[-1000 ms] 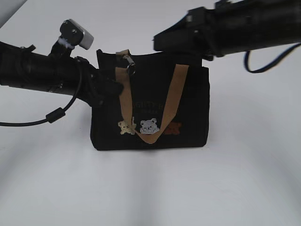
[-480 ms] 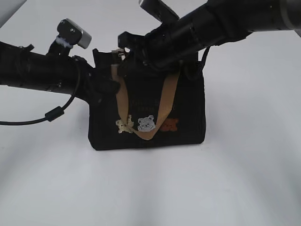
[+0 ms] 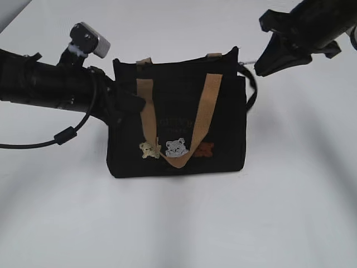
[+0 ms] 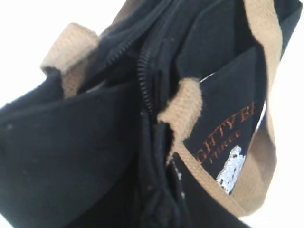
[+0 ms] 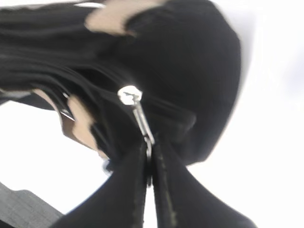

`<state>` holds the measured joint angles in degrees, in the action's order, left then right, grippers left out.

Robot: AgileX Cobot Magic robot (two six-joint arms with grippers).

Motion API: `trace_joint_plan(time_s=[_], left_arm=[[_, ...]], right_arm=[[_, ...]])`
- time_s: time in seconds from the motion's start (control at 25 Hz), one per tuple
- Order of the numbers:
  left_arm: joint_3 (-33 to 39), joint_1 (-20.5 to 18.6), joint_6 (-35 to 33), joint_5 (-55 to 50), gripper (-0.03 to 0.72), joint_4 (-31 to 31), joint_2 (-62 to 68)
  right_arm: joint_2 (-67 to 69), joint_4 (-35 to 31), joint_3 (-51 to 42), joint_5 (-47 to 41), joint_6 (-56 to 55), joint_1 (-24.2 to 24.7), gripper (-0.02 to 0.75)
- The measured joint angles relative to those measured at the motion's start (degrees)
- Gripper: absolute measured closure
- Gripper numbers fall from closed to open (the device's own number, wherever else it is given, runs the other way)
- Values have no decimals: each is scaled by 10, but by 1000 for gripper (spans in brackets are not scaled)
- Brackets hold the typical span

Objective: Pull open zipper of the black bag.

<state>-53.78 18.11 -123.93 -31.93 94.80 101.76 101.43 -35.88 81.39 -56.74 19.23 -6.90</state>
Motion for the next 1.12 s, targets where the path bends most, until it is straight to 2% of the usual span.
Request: trace_joint_plan(time_s=[0.04,0.12,0.16,0.2,0.24,0.28,0.32,0.44,0.48,0.56,0.64,0.76,0.96,1.12], left_arm=[[0,0,3,1,617,-1,0],[0,0,35,3,555,-20,-2],[0,0,75,4,479,-41,-5],[1,0,137,6,390,-81,-11],[1,0,209,8,325,-134,-20],[1,0,317,7,279,-203,-31],[1,0,443,3,270,-273,-48],[1,0,814,-61,377,-555,-105],[5,0,915,-84,417,-639,-129],[24,0,1036,-128,454,-741,-188],[62,0,1112,-148,470,-774,-278],[125,0,1177,-175,477,-795,-439],[193,1,1227,-258,477,-851,-746],[223,-1,1246,-277,477,-898,-934]], right_arm=[[-2,1,0,-14,2,6,666],[-5,-3,0,-61,20,3,477],[-6,-4,0,-88,29,-3,379],[-9,-4,0,-103,33,-11,272],[-16,2,-2,-113,31,-16,198],[-29,16,-7,-118,25,-20,164],[-50,36,-19,-118,9,-26,150],[-151,110,-92,-120,-29,-28,183],[-199,135,-130,-120,-41,-28,200],[-299,176,-205,-120,-58,-28,222],[-407,198,-279,-117,-66,-28,232],[-592,229,-376,-103,-69,-28,235],[-791,251,-476,-101,-70,-28,237],[-898,263,-523,-93,-70,-28,239]])
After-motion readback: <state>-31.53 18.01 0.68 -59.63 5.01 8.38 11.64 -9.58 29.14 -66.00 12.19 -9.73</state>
